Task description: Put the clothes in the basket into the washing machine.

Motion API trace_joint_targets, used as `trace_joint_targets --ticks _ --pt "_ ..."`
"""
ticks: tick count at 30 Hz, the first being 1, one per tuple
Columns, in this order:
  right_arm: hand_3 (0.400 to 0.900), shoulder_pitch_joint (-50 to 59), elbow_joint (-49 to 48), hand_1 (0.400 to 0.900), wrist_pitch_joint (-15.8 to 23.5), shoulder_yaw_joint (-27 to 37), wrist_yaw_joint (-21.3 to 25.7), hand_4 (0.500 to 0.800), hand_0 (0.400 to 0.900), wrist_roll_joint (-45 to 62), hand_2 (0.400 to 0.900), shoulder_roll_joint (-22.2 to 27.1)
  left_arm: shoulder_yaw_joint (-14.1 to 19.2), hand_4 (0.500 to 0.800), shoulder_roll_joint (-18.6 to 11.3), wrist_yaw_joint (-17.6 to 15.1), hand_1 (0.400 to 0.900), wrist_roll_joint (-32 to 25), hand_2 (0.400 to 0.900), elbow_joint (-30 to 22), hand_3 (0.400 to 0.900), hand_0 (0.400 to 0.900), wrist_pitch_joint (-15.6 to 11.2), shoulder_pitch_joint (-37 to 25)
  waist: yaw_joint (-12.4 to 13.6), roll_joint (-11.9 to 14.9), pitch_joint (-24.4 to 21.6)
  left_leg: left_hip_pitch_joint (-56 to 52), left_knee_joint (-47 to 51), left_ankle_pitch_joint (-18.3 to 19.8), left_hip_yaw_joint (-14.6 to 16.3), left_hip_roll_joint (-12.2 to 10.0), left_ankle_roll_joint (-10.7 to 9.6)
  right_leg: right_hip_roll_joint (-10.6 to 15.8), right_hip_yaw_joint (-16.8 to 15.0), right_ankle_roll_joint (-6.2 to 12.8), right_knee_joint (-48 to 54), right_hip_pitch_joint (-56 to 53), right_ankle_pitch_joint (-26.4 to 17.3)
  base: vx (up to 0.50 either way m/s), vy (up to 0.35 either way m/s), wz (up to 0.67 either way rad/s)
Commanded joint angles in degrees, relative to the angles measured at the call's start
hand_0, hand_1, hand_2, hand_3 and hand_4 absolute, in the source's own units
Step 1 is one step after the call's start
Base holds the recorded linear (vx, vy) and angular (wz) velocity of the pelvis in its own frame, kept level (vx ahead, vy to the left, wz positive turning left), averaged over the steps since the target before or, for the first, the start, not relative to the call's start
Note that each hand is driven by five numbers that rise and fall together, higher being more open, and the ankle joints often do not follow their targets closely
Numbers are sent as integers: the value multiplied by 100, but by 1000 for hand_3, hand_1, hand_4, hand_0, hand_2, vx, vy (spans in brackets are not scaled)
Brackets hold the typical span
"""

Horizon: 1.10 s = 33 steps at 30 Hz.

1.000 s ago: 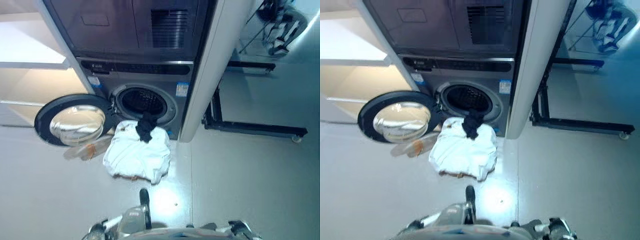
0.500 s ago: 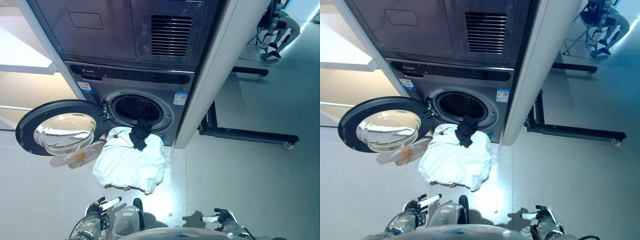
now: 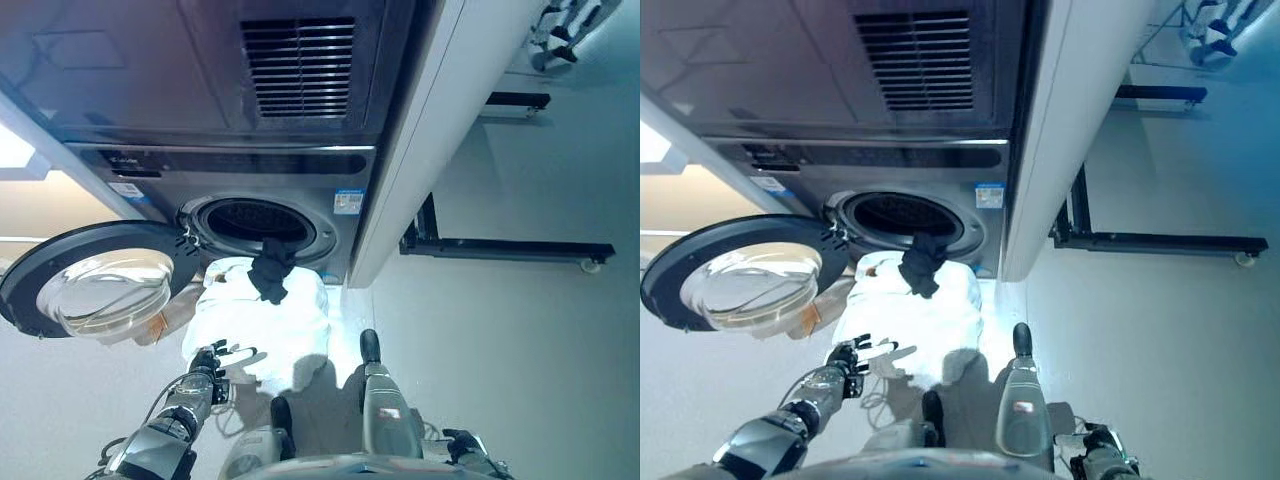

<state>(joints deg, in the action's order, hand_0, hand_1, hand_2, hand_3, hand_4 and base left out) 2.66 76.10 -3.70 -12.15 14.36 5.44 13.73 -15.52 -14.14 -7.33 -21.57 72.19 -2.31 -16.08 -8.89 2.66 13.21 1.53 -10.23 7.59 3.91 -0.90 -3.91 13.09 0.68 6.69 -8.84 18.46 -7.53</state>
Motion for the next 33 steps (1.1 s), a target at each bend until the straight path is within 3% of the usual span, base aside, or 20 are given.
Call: trace_joint_targets --ticks 1,4,8,12,19,24,33 --pt "900 14 -140 900 50 -25 207 800 900 -213 900 499 117 800 -211 -33 900 -233 900 -264 900 900 9 -76 -135 66 -246 -98 -810 983 142 -398 409 264 -297 185 -656 653 -100 57 -15 1" --pt "900 224 -176 900 198 -115 142 800 900 -242 900 652 68 800 -191 -162 900 -399 900 -269 900 900 -418 -372 -253 -62 -131 -108 -618 969 78 -537 377 99 -372 146 -1058 1212 -40 -57 35 2" --pt "900 552 -249 900 209 -298 137 800 900 -110 900 789 -64 800 -181 -467 900 -633 900 -488 900 900 -496 -826 -337 -220 145 238 -651 982 -49 -595 370 -86 -461 74 -1590 1960 5 -179 89 -1" --pt "900 773 -309 900 184 -502 106 800 900 -41 900 898 -193 800 -370 -848 900 -980 900 -654 900 900 -595 -1433 -408 -288 464 703 -915 1105 -113 -631 375 -328 -511 35 -2237 2619 191 -158 88 -3" --pt "900 1131 -411 900 124 -781 138 800 900 118 900 986 -67 800 -812 -1724 900 -1370 900 -539 900 900 -683 -2466 -438 -159 835 1617 -1644 1258 -211 -678 334 -462 -520 14 -2969 3287 497 -148 13 3" --pt "900 1184 -505 900 154 -848 198 800 900 273 900 1015 24 800 -1109 -2104 900 -1404 900 -472 900 900 -755 -3025 -414 -17 1008 2170 -2164 1386 -307 -715 345 -504 -511 10 -3444 3697 671 -97 -38 10" --pt "900 1193 -457 900 385 -862 153 800 900 423 900 1021 -5 800 -1370 -2677 900 -1370 900 -521 900 900 -984 -3582 -348 155 1187 3086 -2868 1492 -461 -687 410 -596 -399 -134 -3976 4216 913 -42 -43 6"
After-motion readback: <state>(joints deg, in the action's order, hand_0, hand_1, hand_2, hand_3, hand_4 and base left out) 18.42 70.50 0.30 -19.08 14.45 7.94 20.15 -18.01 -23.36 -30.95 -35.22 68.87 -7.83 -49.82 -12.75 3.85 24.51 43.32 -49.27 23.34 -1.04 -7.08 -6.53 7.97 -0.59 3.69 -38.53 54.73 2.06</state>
